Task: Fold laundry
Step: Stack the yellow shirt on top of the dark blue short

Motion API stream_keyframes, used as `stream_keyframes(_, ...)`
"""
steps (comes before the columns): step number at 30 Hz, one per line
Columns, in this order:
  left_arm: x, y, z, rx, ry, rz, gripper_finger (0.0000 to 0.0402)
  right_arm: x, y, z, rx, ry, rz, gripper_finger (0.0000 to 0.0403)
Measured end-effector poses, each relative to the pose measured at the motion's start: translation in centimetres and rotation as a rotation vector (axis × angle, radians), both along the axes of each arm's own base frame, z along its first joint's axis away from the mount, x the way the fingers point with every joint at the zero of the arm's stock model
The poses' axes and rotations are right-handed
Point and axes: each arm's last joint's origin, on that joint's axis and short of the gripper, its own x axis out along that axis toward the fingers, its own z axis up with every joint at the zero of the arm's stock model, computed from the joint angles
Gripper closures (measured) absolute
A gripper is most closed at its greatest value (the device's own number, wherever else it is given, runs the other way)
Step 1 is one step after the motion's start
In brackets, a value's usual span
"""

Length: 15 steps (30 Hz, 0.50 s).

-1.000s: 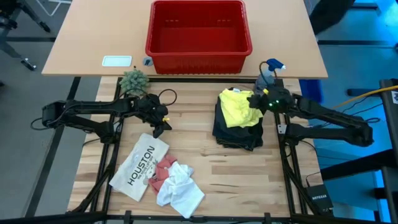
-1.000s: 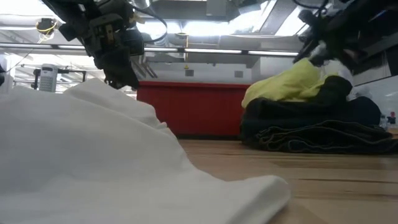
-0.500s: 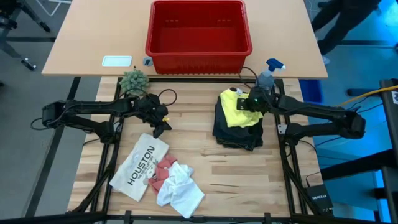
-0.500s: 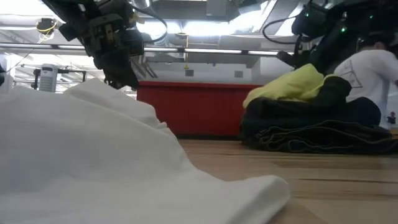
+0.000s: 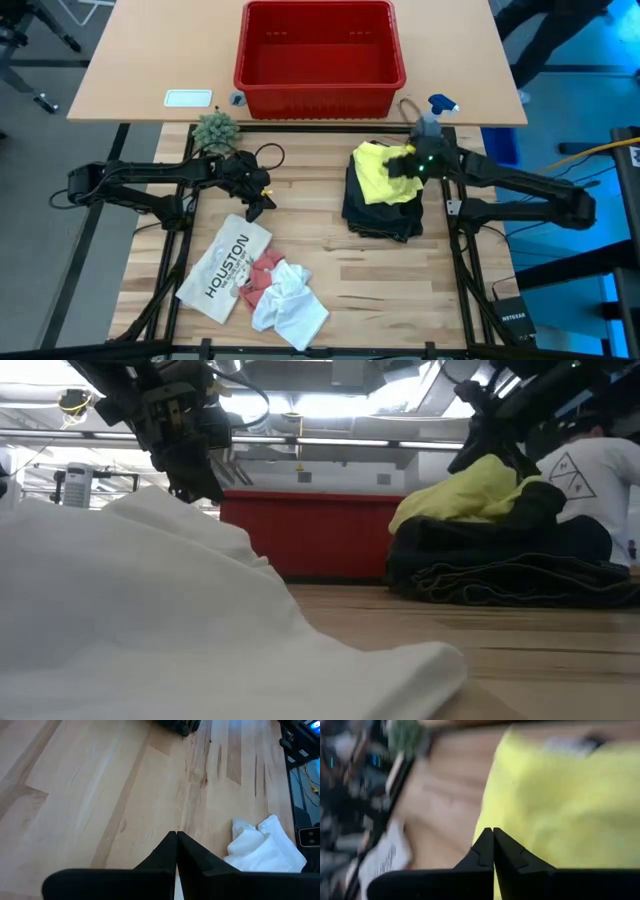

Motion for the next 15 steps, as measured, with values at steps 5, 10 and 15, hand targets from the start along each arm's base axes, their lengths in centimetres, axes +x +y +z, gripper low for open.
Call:
stream_keyframes(5, 0.0, 0.0, 0.0, -0.001, 0.0, 0.001, 0.0402, 0.9, 1.7, -1.6, 0.07, 0.13, 0.09, 0.0403)
stream_keyframes(10, 0.0, 0.0, 0.0, -0.013, -0.003, -0.008, 0.0402, 0.9, 2.1, -4.5, 0.132, 0.279, 0.035, 0.0403)
stream_keyframes(15, -0.2, -0.2, 0.3, -0.049, -0.015, 0.007, 0.0402, 1.0, 1.5, -1.9, -0.086, 0.121, -0.088, 0.0395)
